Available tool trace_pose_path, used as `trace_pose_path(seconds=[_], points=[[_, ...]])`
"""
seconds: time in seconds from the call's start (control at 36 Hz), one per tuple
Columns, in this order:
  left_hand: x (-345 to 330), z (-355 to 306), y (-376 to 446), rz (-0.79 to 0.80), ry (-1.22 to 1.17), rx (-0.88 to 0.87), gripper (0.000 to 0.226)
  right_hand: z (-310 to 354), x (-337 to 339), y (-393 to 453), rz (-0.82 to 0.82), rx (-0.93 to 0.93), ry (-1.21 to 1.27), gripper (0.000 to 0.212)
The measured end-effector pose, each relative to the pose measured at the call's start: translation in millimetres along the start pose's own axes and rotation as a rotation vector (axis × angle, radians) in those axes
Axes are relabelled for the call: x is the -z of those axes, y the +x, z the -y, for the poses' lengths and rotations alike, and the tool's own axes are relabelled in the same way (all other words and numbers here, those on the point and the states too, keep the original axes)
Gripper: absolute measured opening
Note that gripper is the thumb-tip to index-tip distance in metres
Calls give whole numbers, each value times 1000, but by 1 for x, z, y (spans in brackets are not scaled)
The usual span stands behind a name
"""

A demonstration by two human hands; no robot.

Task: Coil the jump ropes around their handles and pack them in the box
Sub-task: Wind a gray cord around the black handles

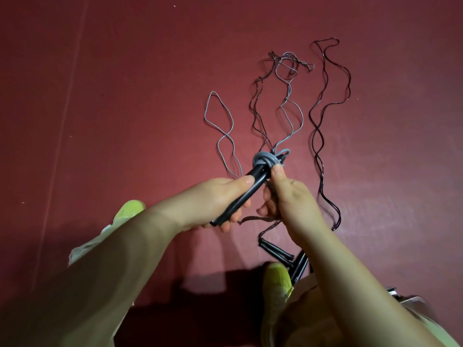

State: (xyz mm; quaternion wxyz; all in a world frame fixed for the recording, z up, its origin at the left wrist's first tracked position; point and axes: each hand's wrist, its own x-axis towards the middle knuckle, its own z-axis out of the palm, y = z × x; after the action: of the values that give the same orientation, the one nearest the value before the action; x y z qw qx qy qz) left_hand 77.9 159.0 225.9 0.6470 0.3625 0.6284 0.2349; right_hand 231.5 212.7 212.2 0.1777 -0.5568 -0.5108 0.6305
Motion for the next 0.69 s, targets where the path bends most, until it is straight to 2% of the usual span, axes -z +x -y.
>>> trace_pose_path(seconds=[0.11,0.17,0.25,0.33,0.42,0.5,0.61,0.69], points=[[10,3,5,-69,132,5,58,-6,2,0,209,-74,139,82],[12,5,8,-97,258,-13,66,-8,4,0,253,-123,136,88],[10,9,8,-158,406,-35,67,-8,3,-1,208,-183,75,73],[6,9,7,-229,472,-84,54,-6,2,0,129,-188,80,61],[3,7,7,-244,464,-116,49,-4,2,2,74,-173,153,65],[0,4,2,-78,182,-92,51,0,4,1,35,-153,247,58],[-1,-2,-5,302,-395,110,54,5,5,-1,28,-112,446,43],[-7,-2,-7,619,-699,161,81,9,5,-5,79,-55,530,43]])
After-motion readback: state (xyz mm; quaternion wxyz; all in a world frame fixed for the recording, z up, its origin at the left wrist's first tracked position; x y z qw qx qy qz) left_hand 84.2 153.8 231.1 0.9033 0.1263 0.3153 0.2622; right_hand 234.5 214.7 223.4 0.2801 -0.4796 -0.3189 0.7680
